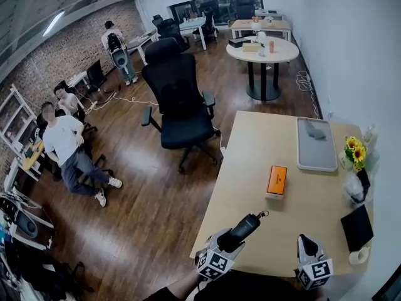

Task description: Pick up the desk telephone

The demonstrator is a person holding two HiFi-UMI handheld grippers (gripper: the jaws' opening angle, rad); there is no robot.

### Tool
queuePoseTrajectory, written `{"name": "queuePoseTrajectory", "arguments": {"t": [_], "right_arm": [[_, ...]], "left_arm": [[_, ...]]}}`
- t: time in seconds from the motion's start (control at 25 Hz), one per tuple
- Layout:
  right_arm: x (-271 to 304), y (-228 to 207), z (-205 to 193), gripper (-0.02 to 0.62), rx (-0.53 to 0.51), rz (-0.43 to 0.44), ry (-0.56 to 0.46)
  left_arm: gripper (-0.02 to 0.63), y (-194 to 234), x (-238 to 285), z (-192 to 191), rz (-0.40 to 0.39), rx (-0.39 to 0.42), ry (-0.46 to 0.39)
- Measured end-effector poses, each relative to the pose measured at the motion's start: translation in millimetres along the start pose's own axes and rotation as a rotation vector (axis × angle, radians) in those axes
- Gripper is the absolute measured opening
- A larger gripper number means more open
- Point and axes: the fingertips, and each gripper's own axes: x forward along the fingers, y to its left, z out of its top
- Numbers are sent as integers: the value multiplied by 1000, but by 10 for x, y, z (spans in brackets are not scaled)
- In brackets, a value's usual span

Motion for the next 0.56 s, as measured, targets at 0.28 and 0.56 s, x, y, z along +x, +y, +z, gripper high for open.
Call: {"name": "queuePoseTrajectory", "arguments": {"t": [0.28,0.56], "right_arm": [[35,23,138,0,-25,-13,-36],[366,-108,335,0,-49,-38,-108]], "left_arm": [[262,69,180,-193,-19,8,29],[262,495,532,-47,3,67,4]]}}
